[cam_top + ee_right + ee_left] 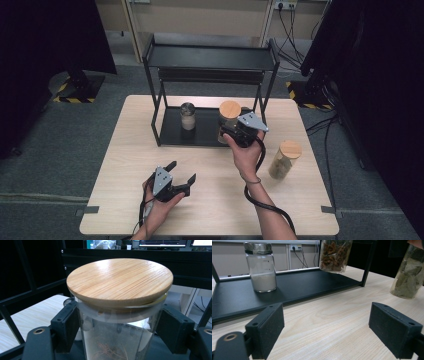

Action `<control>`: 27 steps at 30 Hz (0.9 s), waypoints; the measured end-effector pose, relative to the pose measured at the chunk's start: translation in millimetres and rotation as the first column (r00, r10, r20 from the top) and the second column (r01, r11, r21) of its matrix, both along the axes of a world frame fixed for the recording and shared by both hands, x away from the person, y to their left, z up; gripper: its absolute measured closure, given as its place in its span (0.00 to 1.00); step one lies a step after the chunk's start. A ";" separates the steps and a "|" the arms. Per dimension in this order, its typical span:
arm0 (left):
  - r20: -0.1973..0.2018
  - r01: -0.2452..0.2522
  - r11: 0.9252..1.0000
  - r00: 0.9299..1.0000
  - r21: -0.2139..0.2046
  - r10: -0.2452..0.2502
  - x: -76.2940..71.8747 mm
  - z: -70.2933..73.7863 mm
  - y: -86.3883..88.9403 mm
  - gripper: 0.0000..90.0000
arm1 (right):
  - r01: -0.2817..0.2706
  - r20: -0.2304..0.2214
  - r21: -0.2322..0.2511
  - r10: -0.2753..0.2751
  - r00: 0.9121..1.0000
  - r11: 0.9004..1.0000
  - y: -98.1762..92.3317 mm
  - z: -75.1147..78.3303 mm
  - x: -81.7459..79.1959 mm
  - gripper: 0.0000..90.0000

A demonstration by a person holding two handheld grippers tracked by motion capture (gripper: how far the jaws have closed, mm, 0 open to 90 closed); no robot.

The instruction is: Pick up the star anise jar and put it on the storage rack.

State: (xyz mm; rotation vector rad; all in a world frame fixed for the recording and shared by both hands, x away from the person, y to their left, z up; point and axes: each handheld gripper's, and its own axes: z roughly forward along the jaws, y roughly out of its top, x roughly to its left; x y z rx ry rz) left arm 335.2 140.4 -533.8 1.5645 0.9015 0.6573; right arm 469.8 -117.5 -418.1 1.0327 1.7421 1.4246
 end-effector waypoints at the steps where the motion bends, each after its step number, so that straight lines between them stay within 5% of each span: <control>1: 0.000 0.000 1.000 1.000 0.001 0.000 0.0 0.0 0.0 0.14 | 0.000 0.000 -0.001 0.000 1.000 1.000 0.6 0.5 1.0 0.28; 27: 0.000 0.001 1.000 1.000 -0.001 -0.001 0.0 0.0 0.3 0.14 | 0.010 -0.028 -0.023 -0.010 1.000 1.000 12.4 6.1 33.8 0.28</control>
